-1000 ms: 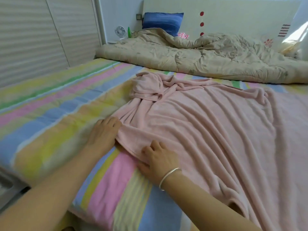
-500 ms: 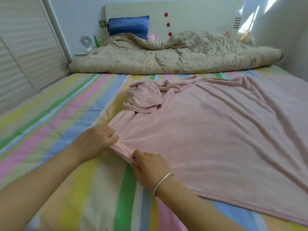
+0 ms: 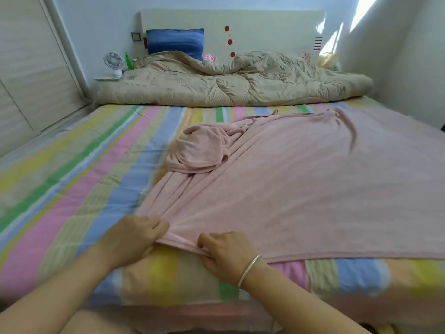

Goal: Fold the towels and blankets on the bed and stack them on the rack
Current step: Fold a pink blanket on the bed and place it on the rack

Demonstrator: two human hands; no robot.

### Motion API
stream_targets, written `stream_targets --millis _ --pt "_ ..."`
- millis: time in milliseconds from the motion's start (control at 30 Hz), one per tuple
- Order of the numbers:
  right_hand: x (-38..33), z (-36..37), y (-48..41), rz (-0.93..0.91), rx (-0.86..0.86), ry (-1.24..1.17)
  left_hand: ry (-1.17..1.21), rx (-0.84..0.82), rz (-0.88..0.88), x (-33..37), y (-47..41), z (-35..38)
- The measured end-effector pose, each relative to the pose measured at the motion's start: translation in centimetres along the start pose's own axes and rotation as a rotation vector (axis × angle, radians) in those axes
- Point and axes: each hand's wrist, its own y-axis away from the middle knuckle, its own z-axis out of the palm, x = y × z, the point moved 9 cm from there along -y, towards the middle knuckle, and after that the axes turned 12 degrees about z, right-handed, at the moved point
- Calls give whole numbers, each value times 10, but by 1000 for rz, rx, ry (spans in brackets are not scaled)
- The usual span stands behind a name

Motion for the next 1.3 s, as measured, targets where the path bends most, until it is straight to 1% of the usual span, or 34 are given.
stream_targets --millis 100,167,233,300,367,433,500,667,733,767,833,933,1067,1167,1233,1300 --pt "6 0 15 14 14 -36 -31 60 -123 9 6 -6" --pt "6 -2 32 -29 32 -27 -43 121 -205 20 12 -8" --pt "5 -4 47 -82 43 -61 -13 150 -241 34 14 -7" --pt "8 -12 59 -102 62 -67 28 155 -179 57 3 -11" --pt "18 -21 66 -81 118 -48 80 144 -39 85 -16 -19" --pt "41 -34 73 -12 184 -21 119 143 94 112 -41 -27" --pt "74 -44 82 87 237 39 122 171 177 133 -69 -34" --pt "180 -74 130 445 319 256 107 260 280 176 -138 -43" --pt "216 -84 153 547 305 359 74 260 295 191 -165 -45" --pt "229 -87 160 567 300 391 58 258 287 194 -174 -46" --pt "250 -93 170 579 292 439 59 262 256 197 -191 -48" --pt "268 -98 175 576 276 487 147 261 210 196 -201 -46" --pt "269 -101 184 467 287 366 251 215 285 209 -198 -38" --pt "269 -108 199 438 254 291 282 186 328 217 -198 -36" --pt "270 -110 204 456 232 266 303 170 307 216 -199 -36" --pt "266 -115 201 461 240 278 375 185 219 205 -200 -39"
